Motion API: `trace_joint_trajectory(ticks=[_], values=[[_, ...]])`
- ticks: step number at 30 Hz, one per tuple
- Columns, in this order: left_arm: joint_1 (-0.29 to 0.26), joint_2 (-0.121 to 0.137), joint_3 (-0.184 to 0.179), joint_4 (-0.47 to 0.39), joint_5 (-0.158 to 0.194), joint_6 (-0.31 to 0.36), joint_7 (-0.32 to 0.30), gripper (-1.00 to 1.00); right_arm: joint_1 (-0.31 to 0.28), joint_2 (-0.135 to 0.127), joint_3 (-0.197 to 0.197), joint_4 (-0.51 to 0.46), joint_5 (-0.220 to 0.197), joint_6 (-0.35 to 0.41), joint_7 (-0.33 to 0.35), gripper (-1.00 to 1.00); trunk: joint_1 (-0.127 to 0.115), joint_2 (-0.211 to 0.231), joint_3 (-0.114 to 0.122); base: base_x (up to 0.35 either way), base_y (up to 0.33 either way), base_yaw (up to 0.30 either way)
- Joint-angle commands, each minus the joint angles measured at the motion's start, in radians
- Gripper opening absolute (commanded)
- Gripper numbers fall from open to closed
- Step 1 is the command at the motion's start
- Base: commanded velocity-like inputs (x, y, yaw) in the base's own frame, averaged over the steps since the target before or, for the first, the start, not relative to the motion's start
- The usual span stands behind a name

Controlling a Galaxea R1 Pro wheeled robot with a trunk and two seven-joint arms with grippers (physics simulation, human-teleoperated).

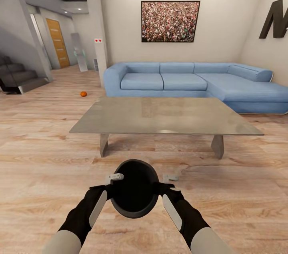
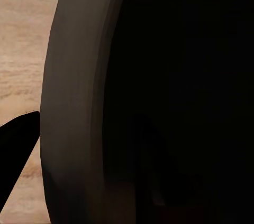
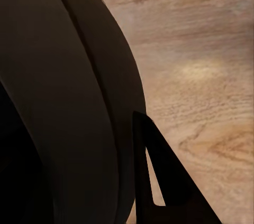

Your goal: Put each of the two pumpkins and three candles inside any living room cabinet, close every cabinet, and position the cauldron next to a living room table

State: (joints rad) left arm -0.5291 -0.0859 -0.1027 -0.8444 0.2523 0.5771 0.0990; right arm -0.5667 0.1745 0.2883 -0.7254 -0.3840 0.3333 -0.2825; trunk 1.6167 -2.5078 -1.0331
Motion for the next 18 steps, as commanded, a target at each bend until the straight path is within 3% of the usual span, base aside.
trace_joint_trajectory(ticks=[1, 18], values=[[-0.001, 0.001, 0.005, -0.044, 0.008, 0.004, 0.01, -1.0, -0.001, 0.0, -0.005, -0.002, 0.005, 0.006, -0.009, -1.0, 0.0, -0.001, -0.005, 0.0, 0.0, 0.0], [-0.001, 0.001, 0.005, -0.044, 0.008, 0.004, 0.01, -1.0, -0.001, 0.0, -0.005, -0.002, 0.005, 0.006, -0.009, -1.0, 0.007, -0.005, -0.067, 0.0, 0.0, 0.0]])
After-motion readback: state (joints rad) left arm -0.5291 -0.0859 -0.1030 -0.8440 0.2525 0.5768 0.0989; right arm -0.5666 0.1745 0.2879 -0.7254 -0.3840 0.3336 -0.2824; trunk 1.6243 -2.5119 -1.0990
